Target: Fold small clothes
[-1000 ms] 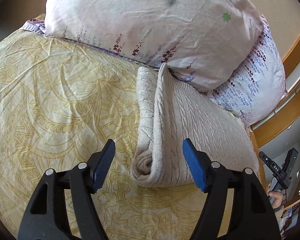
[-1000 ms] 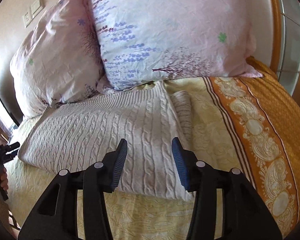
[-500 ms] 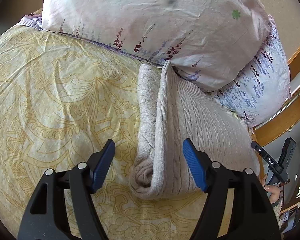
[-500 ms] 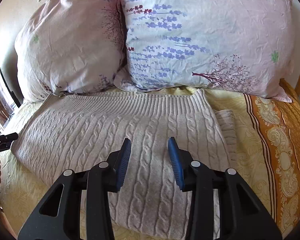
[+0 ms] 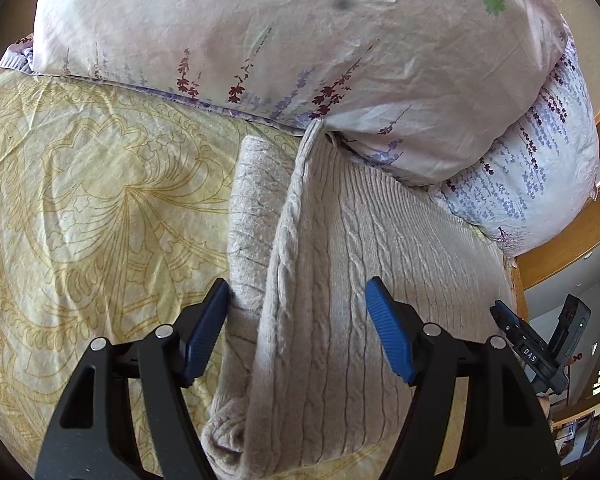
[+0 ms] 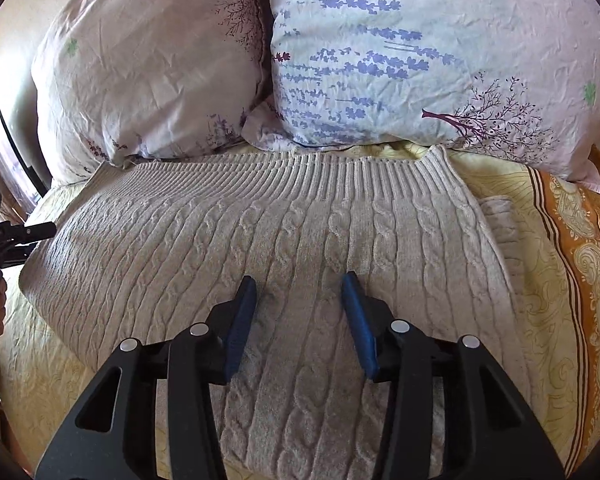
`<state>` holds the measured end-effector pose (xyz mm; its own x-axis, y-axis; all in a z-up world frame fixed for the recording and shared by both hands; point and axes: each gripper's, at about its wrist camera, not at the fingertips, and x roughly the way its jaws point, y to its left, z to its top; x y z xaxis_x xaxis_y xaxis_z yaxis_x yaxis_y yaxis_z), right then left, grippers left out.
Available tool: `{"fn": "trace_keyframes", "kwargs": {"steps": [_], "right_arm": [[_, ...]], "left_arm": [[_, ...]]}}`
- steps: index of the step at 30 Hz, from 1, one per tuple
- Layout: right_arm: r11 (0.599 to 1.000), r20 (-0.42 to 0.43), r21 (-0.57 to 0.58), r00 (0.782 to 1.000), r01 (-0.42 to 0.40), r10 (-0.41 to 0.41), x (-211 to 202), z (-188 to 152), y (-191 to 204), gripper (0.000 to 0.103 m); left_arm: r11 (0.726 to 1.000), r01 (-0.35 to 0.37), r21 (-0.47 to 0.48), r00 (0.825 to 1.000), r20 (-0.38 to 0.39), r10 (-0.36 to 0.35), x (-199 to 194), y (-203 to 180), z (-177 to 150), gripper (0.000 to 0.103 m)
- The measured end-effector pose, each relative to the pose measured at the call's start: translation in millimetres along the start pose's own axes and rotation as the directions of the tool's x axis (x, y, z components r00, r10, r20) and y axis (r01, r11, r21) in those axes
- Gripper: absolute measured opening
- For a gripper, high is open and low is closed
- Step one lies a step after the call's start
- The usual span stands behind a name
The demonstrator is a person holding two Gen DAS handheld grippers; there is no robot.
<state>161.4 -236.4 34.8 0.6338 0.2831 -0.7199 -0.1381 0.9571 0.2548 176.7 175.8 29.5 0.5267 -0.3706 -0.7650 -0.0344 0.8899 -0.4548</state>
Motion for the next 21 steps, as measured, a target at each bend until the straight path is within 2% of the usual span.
{"fn": "trace_keyframes", "kwargs": {"steps": [4,8,11,12,13,14,18,21], "right_arm": [[0.999,-0.002,-0.015,1.0,-0.029,0.029,0,0,2,0.062],[0.999,-0.009,-0.043,1.0,-0.008,0.007,3,1,8,0.064],[0.999,-0.01,-0.037,0.999,-0.03,0.03,5,3,7,0.068],[0.997,-0.012,-0.034,0.998,-0.063,0.063,5,3,6,0.077],[0.993,-0.017,-0.033,0.994,-0.109,0.109,6,4,7,0.093],[0.989,-0.026,-0.039,0.989,-0.143,0.143,8,4,8,0.099],[0.993,-0.025,-0.072,0.995,-0.096,0.095,6,4,18,0.102],[0.991,0.024,0.002,0.991,-0.132,0.132,-1,4,6,0.102]], "left_arm": [[1.0,0.001,-0.018,1.0,0.006,0.0,2,4,8,0.07],[0.999,0.023,-0.025,1.0,-0.003,-0.023,5,7,13,0.069],[0.997,0.066,-0.048,0.998,-0.014,-0.067,6,9,13,0.066],[0.995,0.077,-0.056,0.997,-0.012,-0.078,7,10,13,0.066],[0.994,0.085,-0.062,0.996,-0.012,-0.086,7,9,13,0.066],[0.993,0.094,-0.07,0.995,-0.011,-0.095,7,10,13,0.066],[0.982,0.14,-0.125,0.99,-0.012,-0.142,9,14,12,0.06],[0.973,0.166,-0.162,0.985,-0.01,-0.17,11,16,10,0.055]]}}
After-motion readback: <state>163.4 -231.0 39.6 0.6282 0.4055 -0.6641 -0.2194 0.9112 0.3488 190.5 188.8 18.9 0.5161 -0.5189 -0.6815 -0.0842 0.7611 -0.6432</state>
